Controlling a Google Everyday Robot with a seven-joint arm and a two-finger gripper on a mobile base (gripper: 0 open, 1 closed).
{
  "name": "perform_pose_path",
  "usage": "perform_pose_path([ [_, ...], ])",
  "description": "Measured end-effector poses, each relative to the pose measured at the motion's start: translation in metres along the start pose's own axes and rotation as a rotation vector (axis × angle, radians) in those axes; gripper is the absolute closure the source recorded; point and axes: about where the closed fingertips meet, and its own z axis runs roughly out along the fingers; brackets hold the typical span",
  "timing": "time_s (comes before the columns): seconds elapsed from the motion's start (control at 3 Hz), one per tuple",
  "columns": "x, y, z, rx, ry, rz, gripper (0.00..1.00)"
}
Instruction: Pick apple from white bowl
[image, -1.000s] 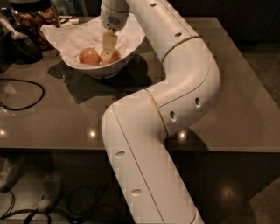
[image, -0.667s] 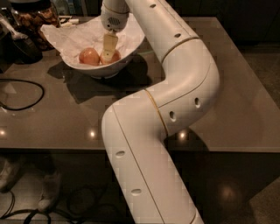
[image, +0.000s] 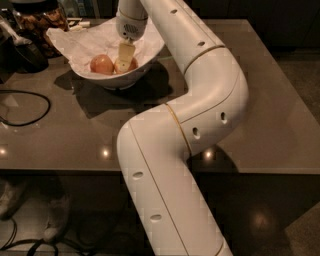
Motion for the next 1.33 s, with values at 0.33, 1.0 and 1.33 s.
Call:
perform_pose_path([
  [0.33,0.002,0.0,0.008,-0.012,0.001,-0.004,0.4],
  [1.0,0.006,0.002,0.024,-0.04,-0.003,-0.014,0.4],
  [1.33,0.007,0.002,0.026,-0.044,-0.004,-0.015,0.39],
])
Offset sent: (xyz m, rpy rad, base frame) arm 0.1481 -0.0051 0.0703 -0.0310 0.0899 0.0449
